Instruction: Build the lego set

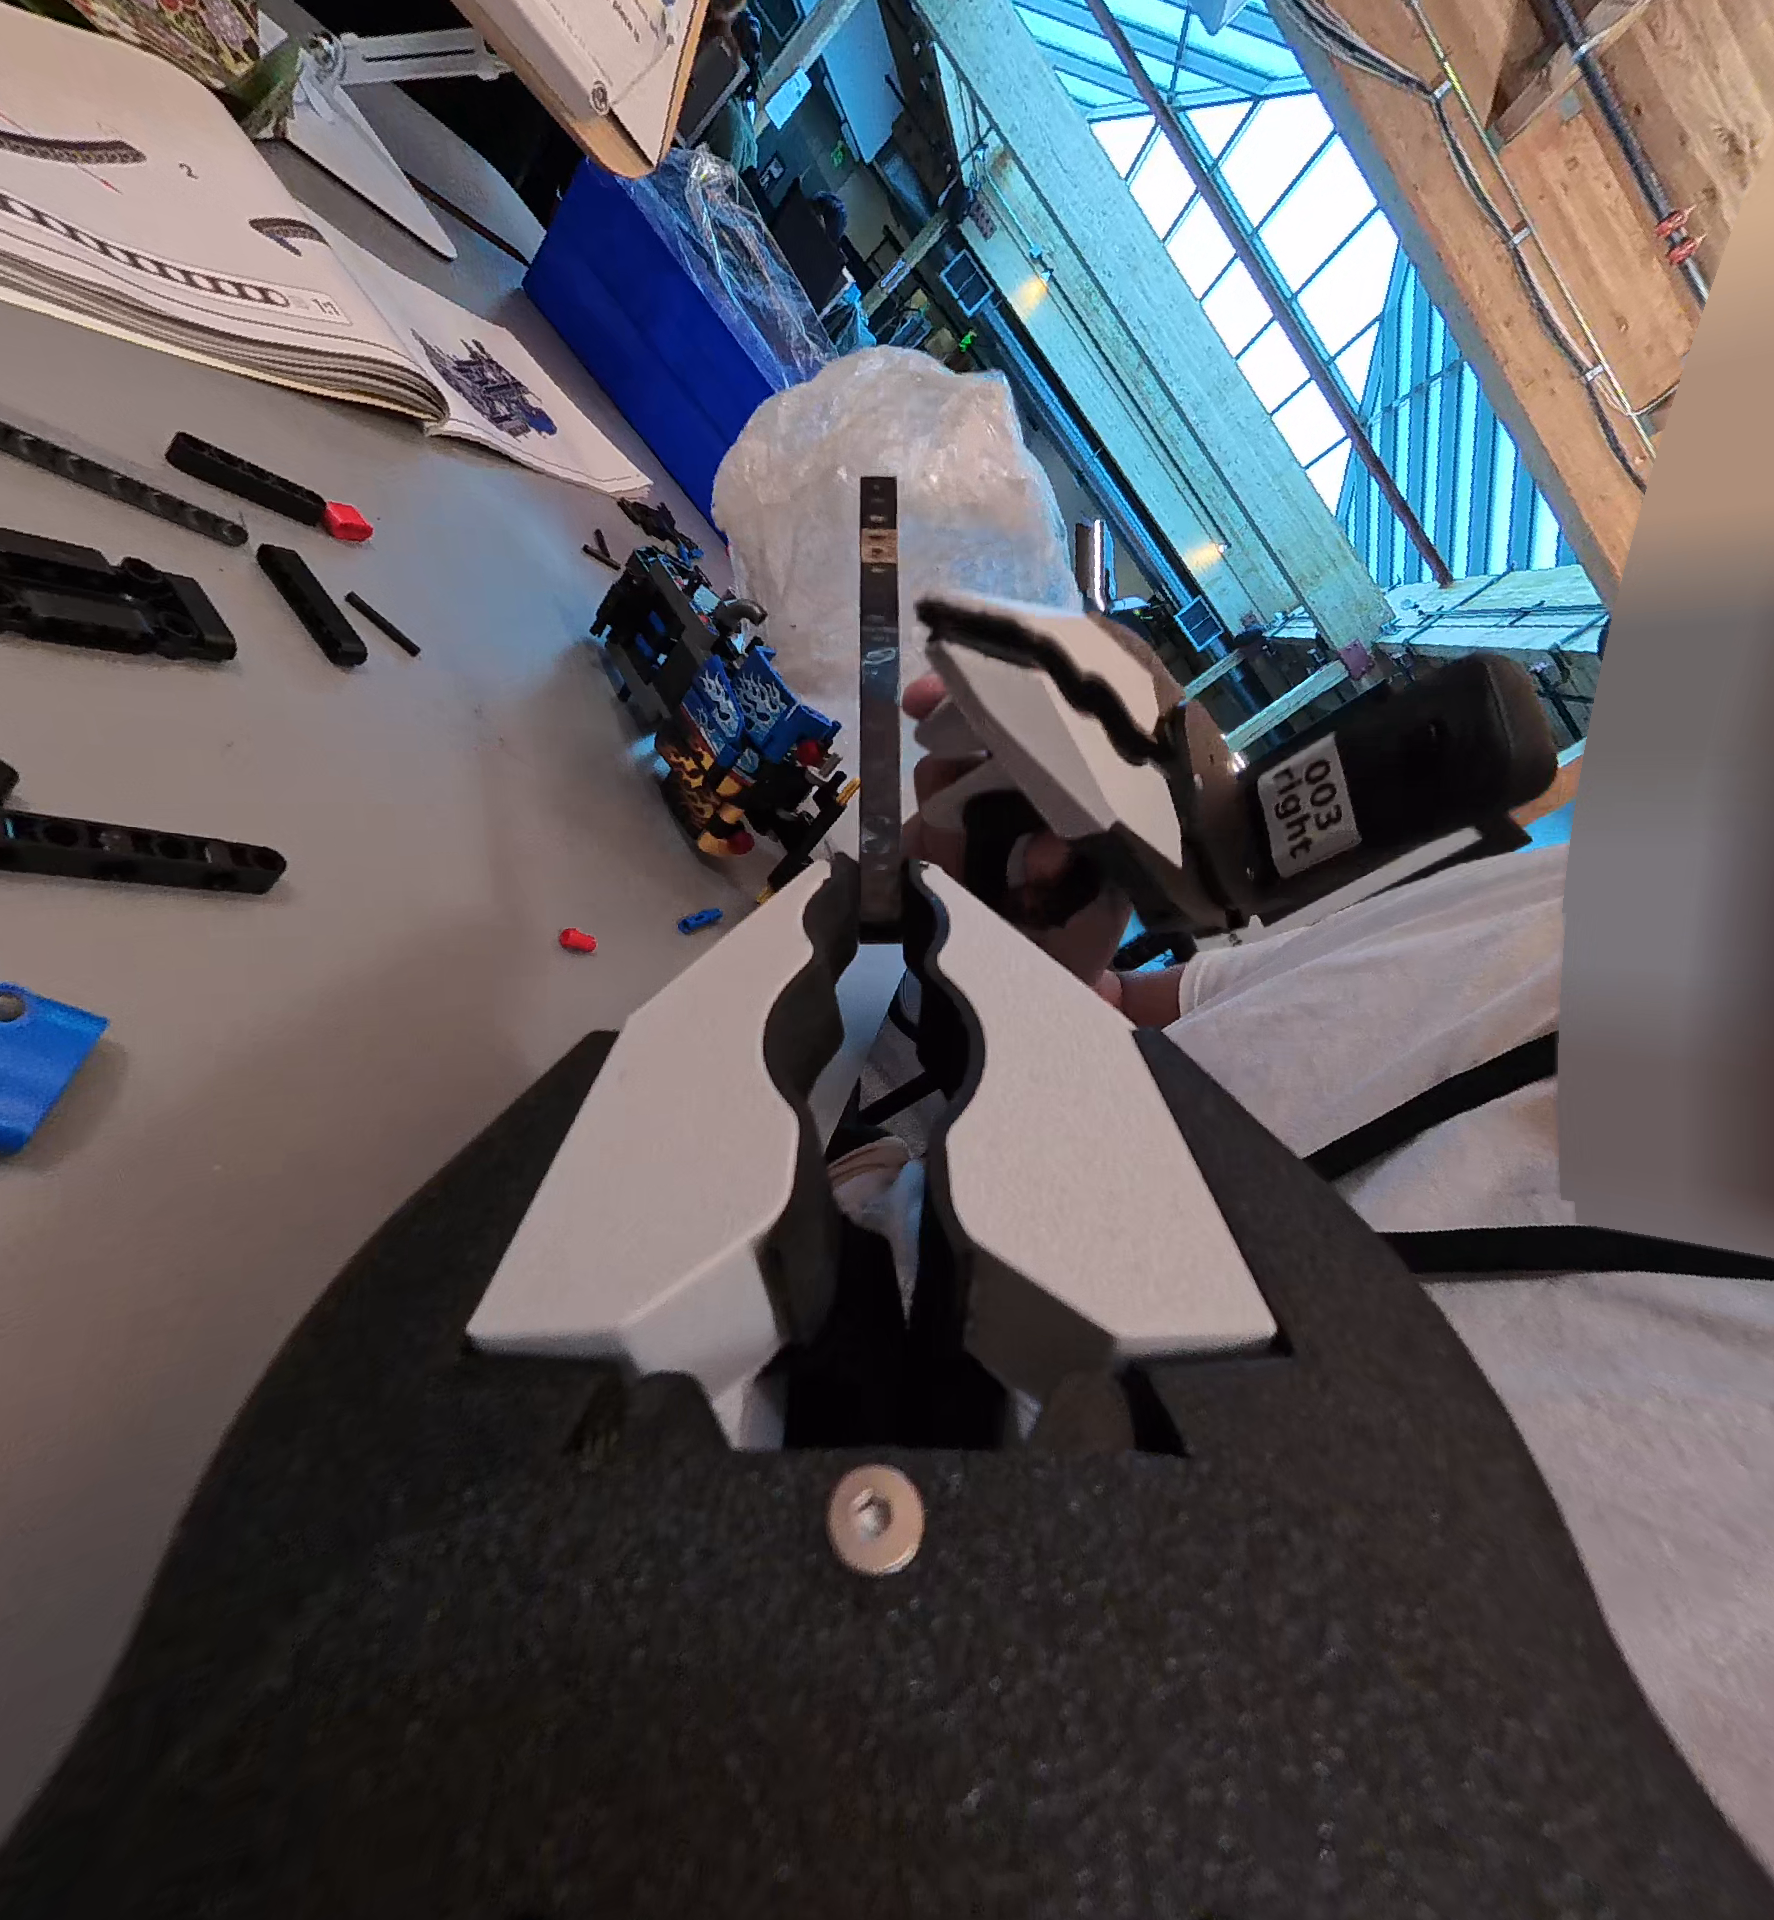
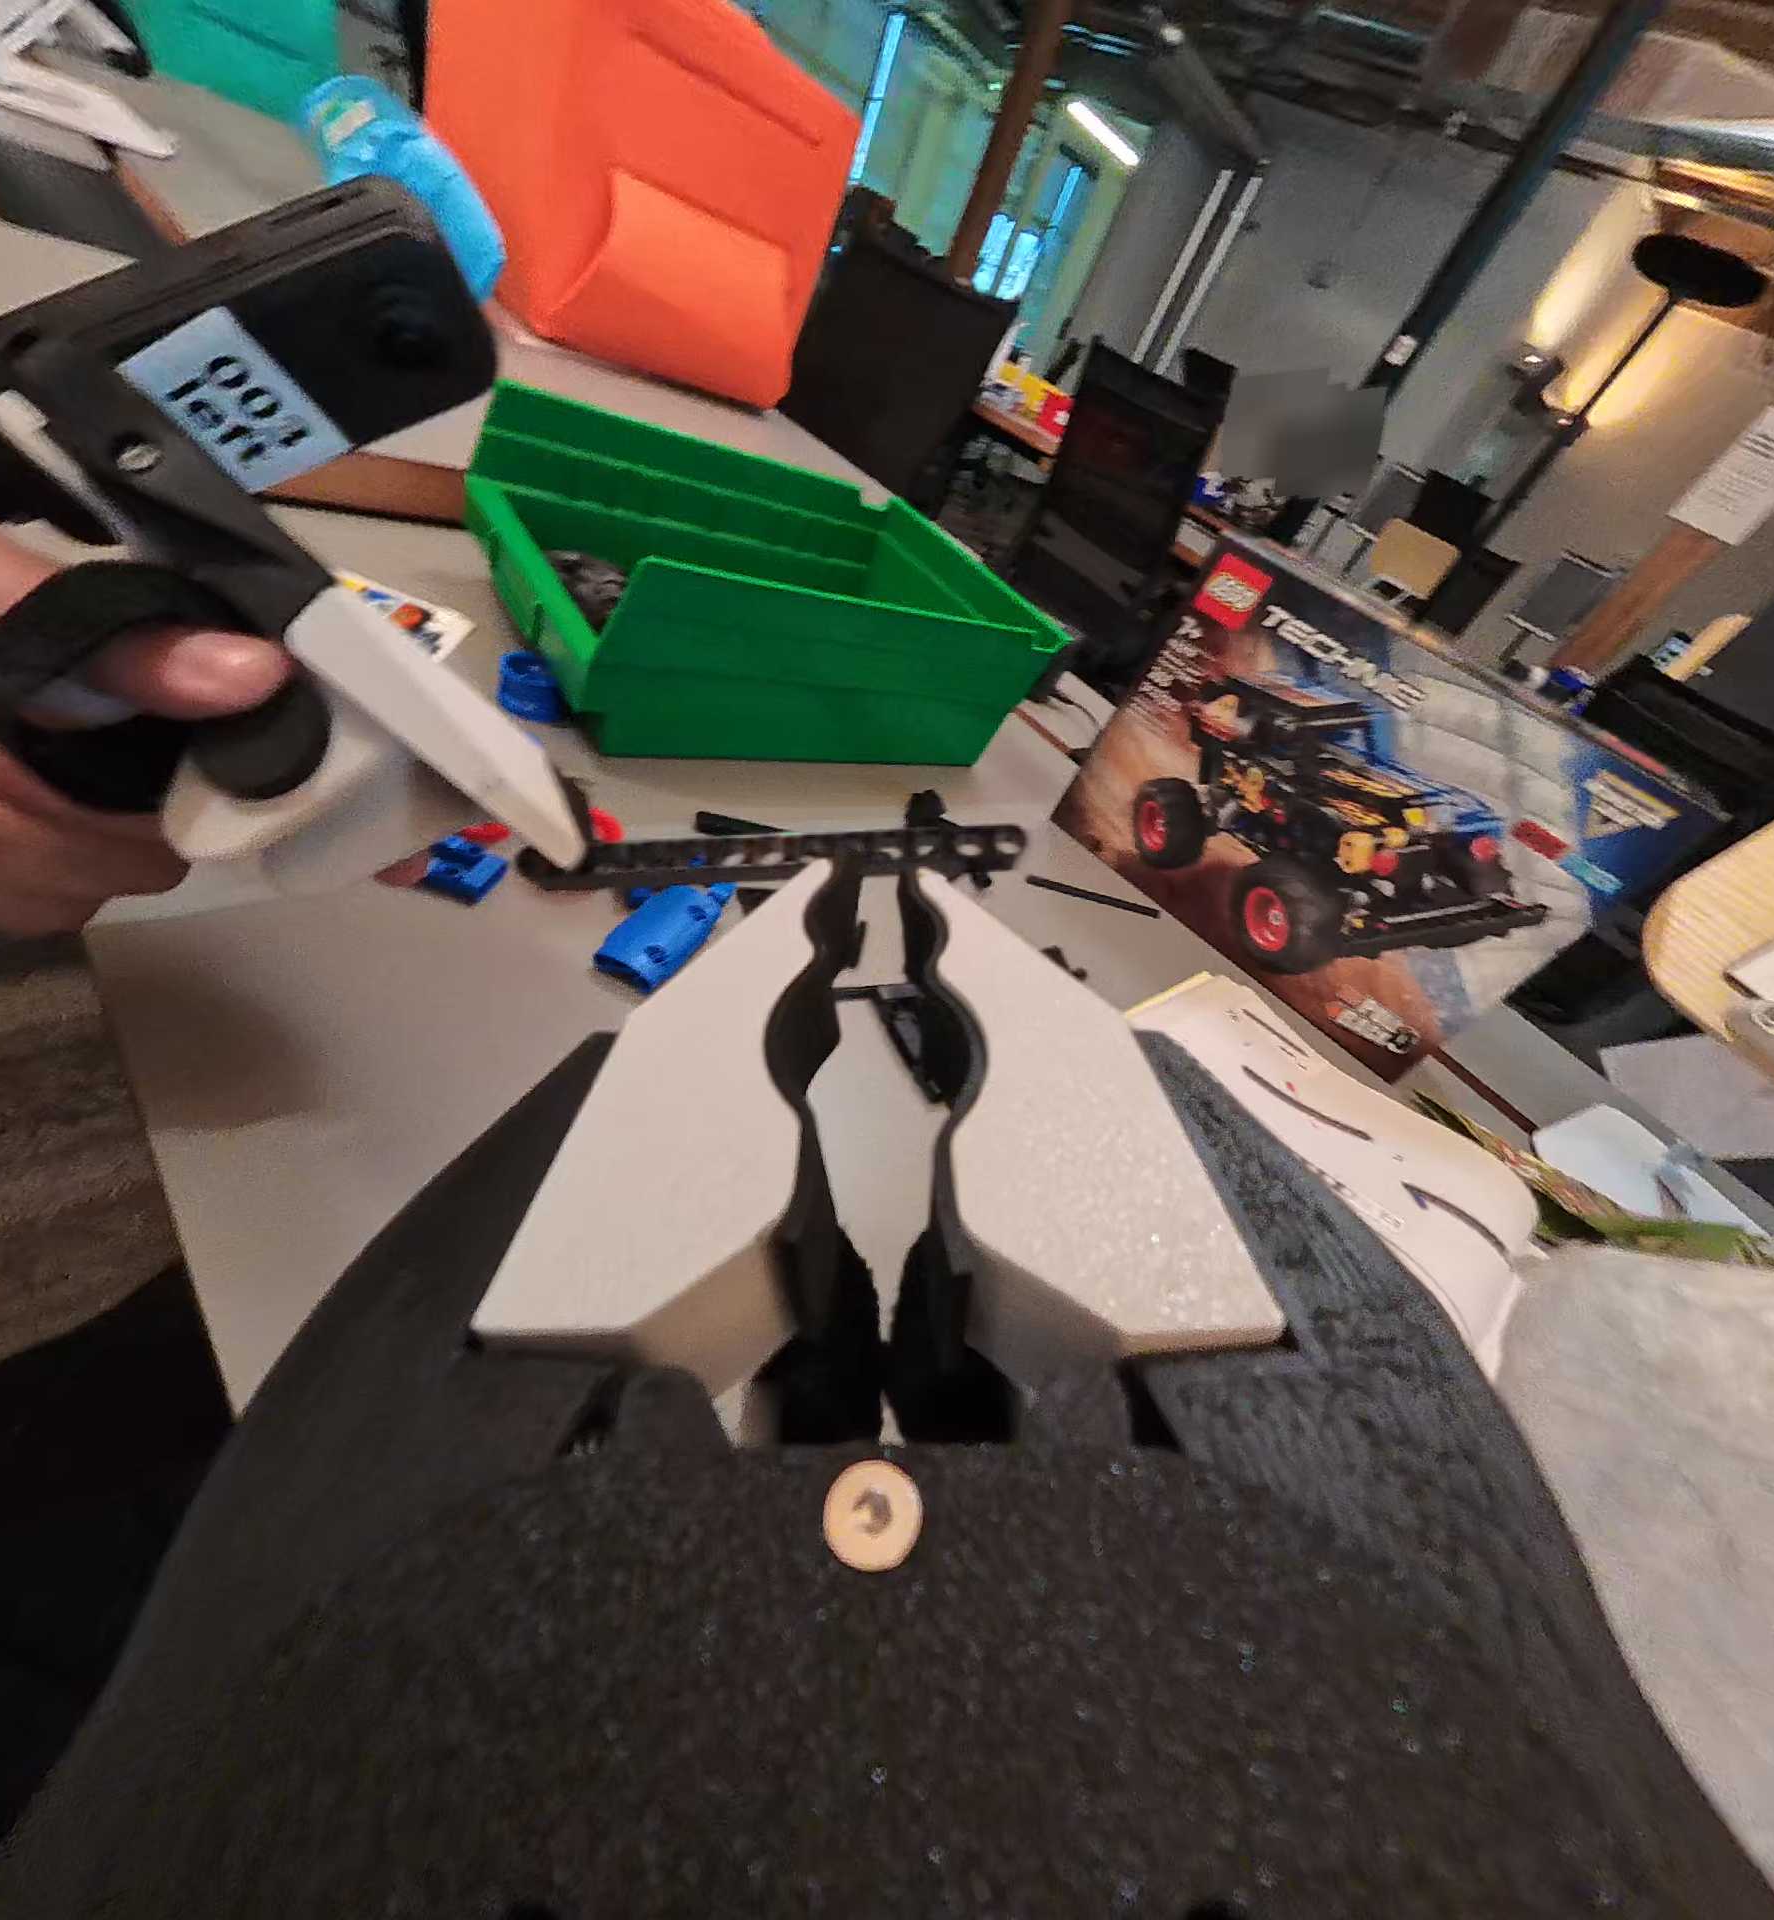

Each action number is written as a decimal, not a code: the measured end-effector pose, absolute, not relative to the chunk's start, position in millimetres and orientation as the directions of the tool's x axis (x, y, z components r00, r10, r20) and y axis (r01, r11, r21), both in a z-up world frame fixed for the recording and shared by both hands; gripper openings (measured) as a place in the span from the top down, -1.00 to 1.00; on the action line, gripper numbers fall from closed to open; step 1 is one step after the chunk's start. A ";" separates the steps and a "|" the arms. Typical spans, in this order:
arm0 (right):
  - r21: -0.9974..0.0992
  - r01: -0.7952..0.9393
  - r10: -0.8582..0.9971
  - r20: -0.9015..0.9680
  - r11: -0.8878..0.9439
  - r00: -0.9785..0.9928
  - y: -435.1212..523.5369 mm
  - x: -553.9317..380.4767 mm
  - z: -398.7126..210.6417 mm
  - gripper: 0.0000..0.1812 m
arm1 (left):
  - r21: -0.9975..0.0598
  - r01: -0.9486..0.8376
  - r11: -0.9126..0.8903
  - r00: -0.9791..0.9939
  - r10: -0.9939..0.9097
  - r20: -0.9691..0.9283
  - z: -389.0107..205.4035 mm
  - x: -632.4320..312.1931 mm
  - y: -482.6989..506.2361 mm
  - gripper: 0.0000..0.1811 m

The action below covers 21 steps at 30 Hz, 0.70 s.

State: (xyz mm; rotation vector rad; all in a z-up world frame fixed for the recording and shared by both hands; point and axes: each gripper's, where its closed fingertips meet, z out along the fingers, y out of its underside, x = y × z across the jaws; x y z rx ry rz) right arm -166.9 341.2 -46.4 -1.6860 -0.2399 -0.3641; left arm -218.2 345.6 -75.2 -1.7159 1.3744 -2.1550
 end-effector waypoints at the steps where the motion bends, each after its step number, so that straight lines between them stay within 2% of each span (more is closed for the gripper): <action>1: -0.926 0.347 -0.070 0.359 -0.147 0.931 340.1 -163.0 -43.4 0.89 | -0.662 -0.455 -0.596 -0.381 -0.542 0.749 -75.1 -219.0 345.3 0.94; 4: -0.932 0.338 -0.107 0.353 -0.134 0.930 338.0 -161.6 -35.3 0.79 | -0.668 -0.459 -0.585 -0.391 -0.543 0.744 -74.5 -220.3 343.7 0.94; 21: -0.939 0.323 -0.072 0.333 -0.118 0.940 338.0 -167.1 -34.6 0.74 | -0.690 -0.462 -0.557 -0.425 -0.544 0.723 -69.1 -223.9 337.6 0.94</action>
